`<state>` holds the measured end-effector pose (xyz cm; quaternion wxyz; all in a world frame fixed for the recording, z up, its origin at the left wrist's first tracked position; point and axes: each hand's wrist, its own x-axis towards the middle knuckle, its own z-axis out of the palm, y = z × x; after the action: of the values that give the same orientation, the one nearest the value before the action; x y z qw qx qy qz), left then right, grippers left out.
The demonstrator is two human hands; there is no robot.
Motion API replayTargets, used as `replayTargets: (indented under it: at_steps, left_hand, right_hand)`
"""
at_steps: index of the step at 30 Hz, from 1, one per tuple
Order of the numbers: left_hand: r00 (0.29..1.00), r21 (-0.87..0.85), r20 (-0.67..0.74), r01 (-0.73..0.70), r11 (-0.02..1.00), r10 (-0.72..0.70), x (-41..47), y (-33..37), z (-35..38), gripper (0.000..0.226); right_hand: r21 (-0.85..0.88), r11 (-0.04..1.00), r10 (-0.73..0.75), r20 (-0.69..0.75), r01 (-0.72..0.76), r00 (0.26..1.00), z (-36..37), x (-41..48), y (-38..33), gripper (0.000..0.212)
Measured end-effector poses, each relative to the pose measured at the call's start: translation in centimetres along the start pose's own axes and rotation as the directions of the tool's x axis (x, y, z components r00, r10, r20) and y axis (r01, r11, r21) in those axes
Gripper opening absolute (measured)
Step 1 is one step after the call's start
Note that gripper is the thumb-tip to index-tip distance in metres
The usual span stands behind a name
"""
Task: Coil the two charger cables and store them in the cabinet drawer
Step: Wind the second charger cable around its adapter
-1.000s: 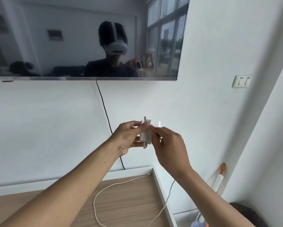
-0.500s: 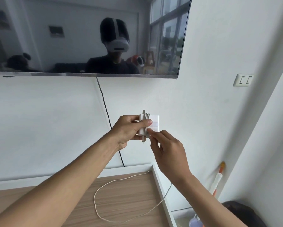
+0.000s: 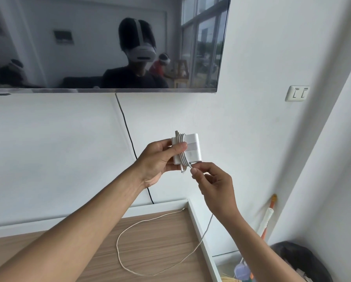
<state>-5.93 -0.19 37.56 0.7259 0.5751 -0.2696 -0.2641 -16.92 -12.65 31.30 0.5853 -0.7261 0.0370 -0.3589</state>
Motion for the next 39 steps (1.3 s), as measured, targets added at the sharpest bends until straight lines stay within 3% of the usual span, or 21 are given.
replayTargets:
  at_steps: [7, 12, 15, 18, 21, 23, 27, 30, 32, 35, 39]
  left_hand:
    - [0.988, 0.068, 0.157, -0.021, 0.997, 0.01, -1.0, 0.6, -0.6, 0.043]
    - [0.978, 0.397, 0.208, -0.105, 0.912, 0.022, -1.3, 0.6, -0.8, 0.04]
    - [0.972, 0.523, 0.233, -0.105, 0.846, -0.023, -1.6, 0.4, -1.4, 0.033]
    - [0.96, 0.611, 0.267, -0.105, 0.785, -0.079, -2.0, 0.1, -1.7, 0.03]
    - [0.945, 0.721, 0.291, -0.113, 0.683, -0.151, -2.1, -0.1, -1.8, 0.028]
    - [0.957, 0.739, 0.256, -0.105, 0.665, -0.134, -1.9, -0.6, -2.0, 0.029]
    - [0.985, 0.751, 0.174, -0.119, 0.65, -0.021, -1.2, -1.4, -2.4, 0.027]
    - [0.994, 0.661, 0.105, -0.095, 0.745, 0.034, -0.7, -1.7, -2.1, 0.022]
    - [0.995, 0.661, 0.044, -0.094, 0.745, 0.086, -0.3, -1.8, -1.9, 0.022]
    - [0.994, 0.627, -0.008, -0.083, 0.775, 0.113, 0.0, -2.0, -1.5, 0.022]
    - [0.996, 0.452, -0.072, -0.021, 0.892, 0.059, -0.1, -1.8, -0.6, 0.023]
  right_hand:
    - [-0.137, 0.989, 0.051, -0.02, -0.054, 0.998, -1.1, 1.0, 0.3, 0.014]
    - [-0.28, 0.949, 0.18, 0.104, -0.145, 0.978, -2.0, 2.0, 0.4, 0.025]
    - [-0.301, 0.914, 0.355, 0.266, -0.273, 0.896, -2.8, 3.4, -0.3, 0.025]
    - [-0.32, 0.857, 0.511, 0.431, -0.403, 0.743, -3.5, 4.7, -1.5, 0.028]
    - [-0.313, 0.79, 0.613, 0.444, -0.528, 0.654, -3.8, 5.5, -2.2, 0.024]
    - [-0.33, 0.778, 0.628, 0.401, -0.534, 0.667, -3.5, 5.5, -2.6, 0.018]
    - [-0.293, 0.836, 0.539, 0.276, -0.465, 0.796, -2.0, 4.8, -2.9, 0.019]
    - [-0.426, 0.868, 0.348, 0.154, -0.256, 0.925, -0.7, 3.6, -3.0, 0.023]
    - [-0.515, 0.851, 0.187, 0.113, -0.103, 0.976, -0.1, 3.0, -3.1, 0.026]
    - [-0.555, 0.831, 0.011, 0.056, 0.022, 0.998, 0.4, 2.1, -3.0, 0.025]
    - [-0.571, 0.808, -0.169, 0.009, 0.144, 0.986, 1.5, 0.8, -2.5, 0.026]
